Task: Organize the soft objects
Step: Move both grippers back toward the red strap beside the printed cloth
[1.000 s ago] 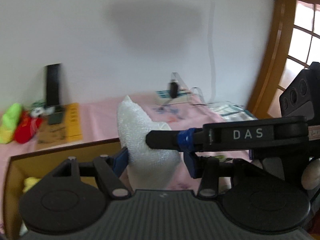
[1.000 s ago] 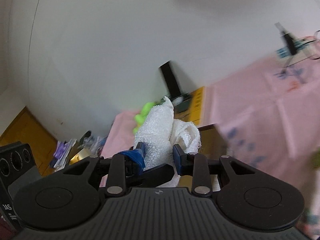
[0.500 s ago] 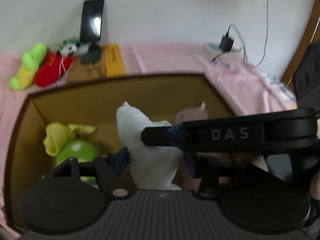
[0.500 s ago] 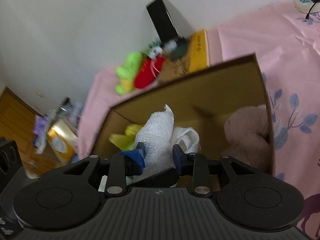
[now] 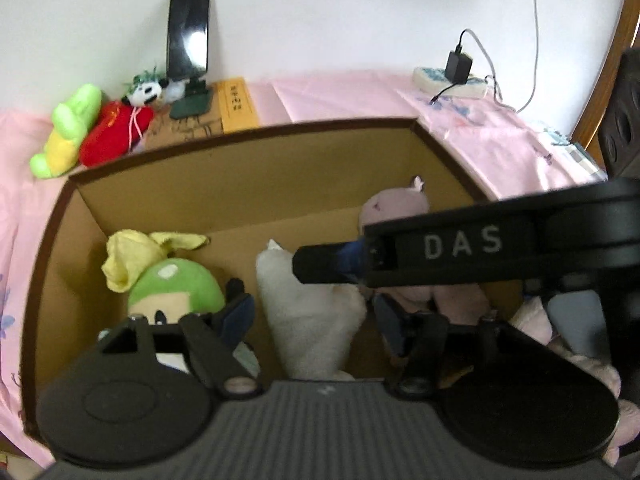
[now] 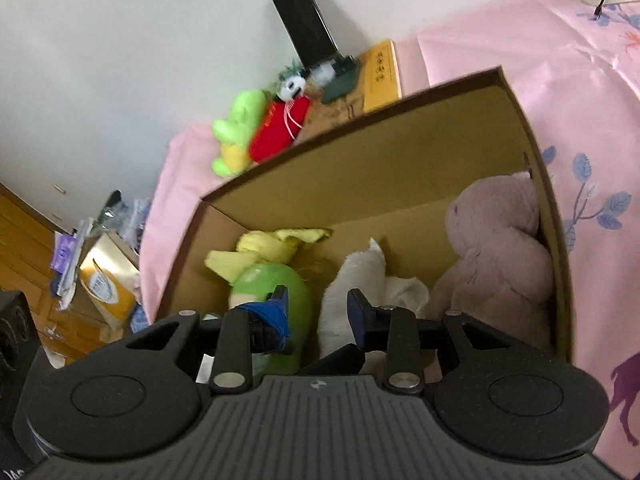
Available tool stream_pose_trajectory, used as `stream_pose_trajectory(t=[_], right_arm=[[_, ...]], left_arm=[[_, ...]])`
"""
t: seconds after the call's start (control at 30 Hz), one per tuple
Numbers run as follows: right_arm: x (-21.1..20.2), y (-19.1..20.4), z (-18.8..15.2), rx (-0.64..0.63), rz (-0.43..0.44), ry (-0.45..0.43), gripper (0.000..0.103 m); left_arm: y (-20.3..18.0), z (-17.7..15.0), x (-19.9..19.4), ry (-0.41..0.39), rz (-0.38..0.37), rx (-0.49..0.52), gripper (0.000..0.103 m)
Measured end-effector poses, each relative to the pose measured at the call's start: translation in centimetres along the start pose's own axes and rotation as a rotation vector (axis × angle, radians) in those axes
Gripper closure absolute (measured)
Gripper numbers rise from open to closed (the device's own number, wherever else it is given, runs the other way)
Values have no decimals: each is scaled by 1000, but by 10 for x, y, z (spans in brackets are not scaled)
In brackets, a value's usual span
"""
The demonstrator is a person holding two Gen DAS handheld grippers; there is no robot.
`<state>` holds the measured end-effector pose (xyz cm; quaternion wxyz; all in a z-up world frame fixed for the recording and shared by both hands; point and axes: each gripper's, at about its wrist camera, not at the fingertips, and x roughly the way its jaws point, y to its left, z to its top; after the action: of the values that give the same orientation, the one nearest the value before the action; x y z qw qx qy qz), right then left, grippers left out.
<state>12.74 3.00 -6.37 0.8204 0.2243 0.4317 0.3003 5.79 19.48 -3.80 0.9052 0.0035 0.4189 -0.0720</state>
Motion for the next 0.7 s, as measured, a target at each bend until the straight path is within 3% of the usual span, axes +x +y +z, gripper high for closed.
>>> stream_pose_trajectory(t=[0.37,0.7], right_arm=[[-63,21,-21,-166,40,-106,86],[-134,-28,-37,-133,-40,-190,86]], left_arm=[[-34,-2,-62,-95,-55,41,44],[-137,-7,-61,-88,-235,187,44]])
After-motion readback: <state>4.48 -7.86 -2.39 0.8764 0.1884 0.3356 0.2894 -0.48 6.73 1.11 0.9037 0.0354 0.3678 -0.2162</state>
